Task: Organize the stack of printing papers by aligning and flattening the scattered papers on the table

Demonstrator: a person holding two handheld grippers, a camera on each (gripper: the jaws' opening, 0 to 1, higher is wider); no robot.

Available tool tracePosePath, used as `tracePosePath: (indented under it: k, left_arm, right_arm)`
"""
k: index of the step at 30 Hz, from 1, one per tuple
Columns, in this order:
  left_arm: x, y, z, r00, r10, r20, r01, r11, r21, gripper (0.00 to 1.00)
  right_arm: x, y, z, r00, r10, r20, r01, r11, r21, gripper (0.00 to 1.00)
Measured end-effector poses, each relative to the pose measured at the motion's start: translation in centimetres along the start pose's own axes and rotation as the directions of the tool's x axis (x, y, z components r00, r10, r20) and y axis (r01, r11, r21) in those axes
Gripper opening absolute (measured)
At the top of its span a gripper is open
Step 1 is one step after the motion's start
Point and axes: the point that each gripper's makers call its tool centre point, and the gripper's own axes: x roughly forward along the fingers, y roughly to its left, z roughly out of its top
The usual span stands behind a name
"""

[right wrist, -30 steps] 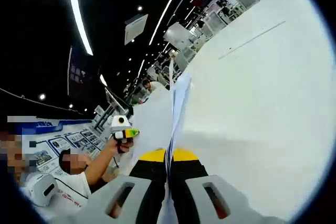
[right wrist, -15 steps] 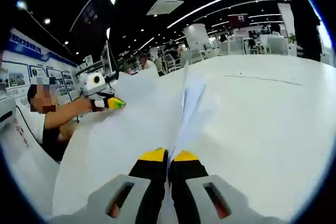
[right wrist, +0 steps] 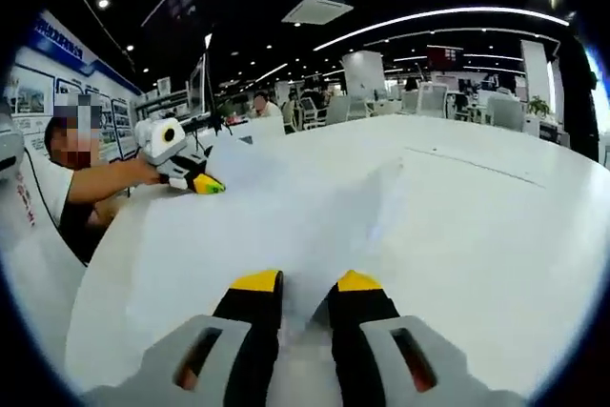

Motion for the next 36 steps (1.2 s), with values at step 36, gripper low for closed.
tracePosePath:
  k: [36]
  left_arm:
    - [-6.1,6.5,3.2,0.991,0.113,0.072,-0.098,0.976,-0.193,0.19]
  right_arm:
    - [1.9,1.2,0.8,0.999,-0.035,0.005,0.035,0.999,-0.029,0.0]
